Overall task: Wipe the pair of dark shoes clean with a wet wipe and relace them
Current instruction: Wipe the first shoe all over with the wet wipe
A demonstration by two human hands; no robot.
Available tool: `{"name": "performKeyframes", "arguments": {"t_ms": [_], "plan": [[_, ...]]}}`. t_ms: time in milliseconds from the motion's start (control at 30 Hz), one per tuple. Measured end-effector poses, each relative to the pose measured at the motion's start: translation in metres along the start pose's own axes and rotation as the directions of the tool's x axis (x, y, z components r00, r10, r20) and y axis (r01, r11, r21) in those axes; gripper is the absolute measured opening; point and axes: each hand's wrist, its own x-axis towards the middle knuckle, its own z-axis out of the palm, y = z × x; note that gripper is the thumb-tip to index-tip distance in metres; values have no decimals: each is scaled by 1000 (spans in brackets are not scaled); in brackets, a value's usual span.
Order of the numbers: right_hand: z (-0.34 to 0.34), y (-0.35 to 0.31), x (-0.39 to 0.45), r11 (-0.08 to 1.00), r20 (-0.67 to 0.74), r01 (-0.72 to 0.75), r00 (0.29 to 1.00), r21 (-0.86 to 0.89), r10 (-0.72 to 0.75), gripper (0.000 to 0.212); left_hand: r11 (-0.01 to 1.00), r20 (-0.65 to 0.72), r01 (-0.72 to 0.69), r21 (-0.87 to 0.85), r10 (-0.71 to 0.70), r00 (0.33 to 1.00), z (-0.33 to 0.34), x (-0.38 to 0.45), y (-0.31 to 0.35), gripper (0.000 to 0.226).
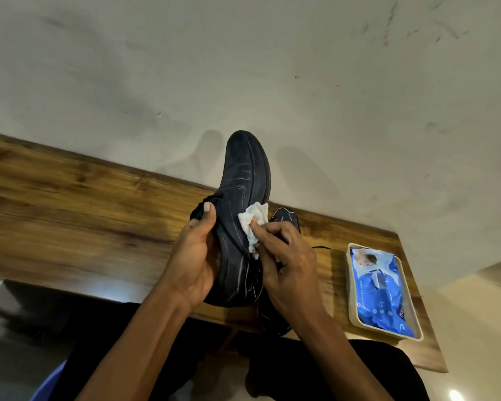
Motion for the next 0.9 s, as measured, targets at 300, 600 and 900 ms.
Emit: {"name": "performKeyframes", "arguments": {"t_ms": [300,600,900], "plan": [[4,21,52,982,-18,44,999,-181,-48,50,999,3,8,42,-8,1000,5,-1,-7,44],[2,15,34,989,-29,-2,1000,-149,-2,43,998,-17,48,-29,-49,999,1,2,-7,46],[-8,-20,-12,997,131,75,989,-8,-73,40,976,-17,34,-214,-39,999,-4,3,2,57]]}}
